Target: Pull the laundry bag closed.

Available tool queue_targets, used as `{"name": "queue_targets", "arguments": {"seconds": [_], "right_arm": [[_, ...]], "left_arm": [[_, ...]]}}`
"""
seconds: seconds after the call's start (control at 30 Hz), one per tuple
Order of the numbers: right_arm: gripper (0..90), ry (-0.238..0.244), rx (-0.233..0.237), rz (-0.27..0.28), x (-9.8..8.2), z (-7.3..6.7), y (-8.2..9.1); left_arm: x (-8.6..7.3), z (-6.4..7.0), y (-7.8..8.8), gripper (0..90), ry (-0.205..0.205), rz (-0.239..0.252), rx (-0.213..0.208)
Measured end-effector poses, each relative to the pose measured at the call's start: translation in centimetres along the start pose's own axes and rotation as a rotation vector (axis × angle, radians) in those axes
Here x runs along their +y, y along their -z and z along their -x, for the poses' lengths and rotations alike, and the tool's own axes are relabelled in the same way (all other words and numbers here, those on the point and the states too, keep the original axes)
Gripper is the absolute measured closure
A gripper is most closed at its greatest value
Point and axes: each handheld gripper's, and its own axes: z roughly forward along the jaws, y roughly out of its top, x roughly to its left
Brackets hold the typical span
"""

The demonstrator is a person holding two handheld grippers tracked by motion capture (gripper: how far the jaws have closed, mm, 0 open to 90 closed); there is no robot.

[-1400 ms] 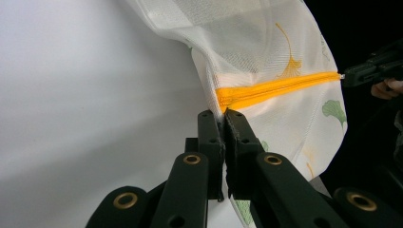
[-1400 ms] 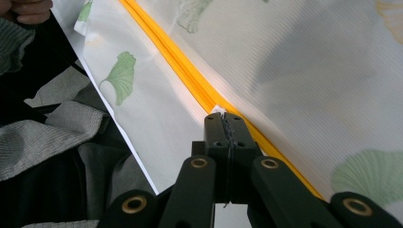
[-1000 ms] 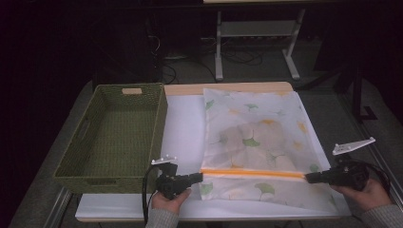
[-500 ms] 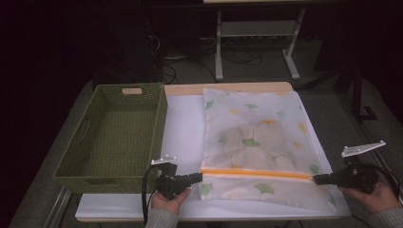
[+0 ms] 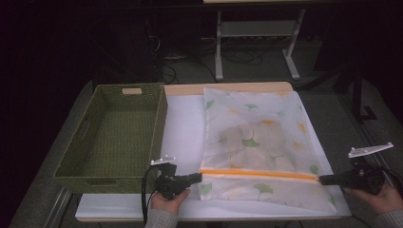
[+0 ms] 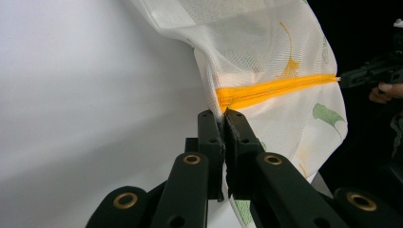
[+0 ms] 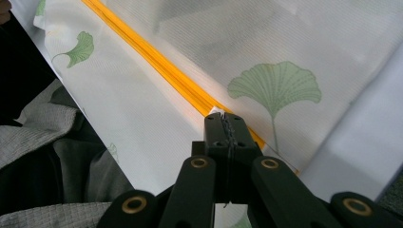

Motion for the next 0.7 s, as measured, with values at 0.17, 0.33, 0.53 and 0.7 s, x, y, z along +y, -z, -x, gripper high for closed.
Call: {"name": "queue_targets", "arguments": {"seconds": [0.17, 0.33, 0.53, 0.7], "right_arm": [[89.6, -0.016, -0.01, 0.006, -0.4, 0.5, 0.4], [89.6, -0.026, -0.018, 0.008, -0.6, 0.8, 0.6], [89.6, -0.045, -0.022, 0.016, -1.0, 1.3, 0.9], [89.6, -0.057, -0.029, 0.022, -1.3, 1.6, 1.0]], "left_arm": [[-0.1, -0.1, 0.0, 86.3, 0.002, -0.002, 0.0], [-0.1, -0.1, 0.0, 86.3, 0.002, 0.0, 0.001], [-0.2, -0.1, 0.0, 86.3, 0.003, -0.001, -0.002], [-0.2, -0.1, 0.0, 86.3, 0.003, -0.003, -0.005]]}}
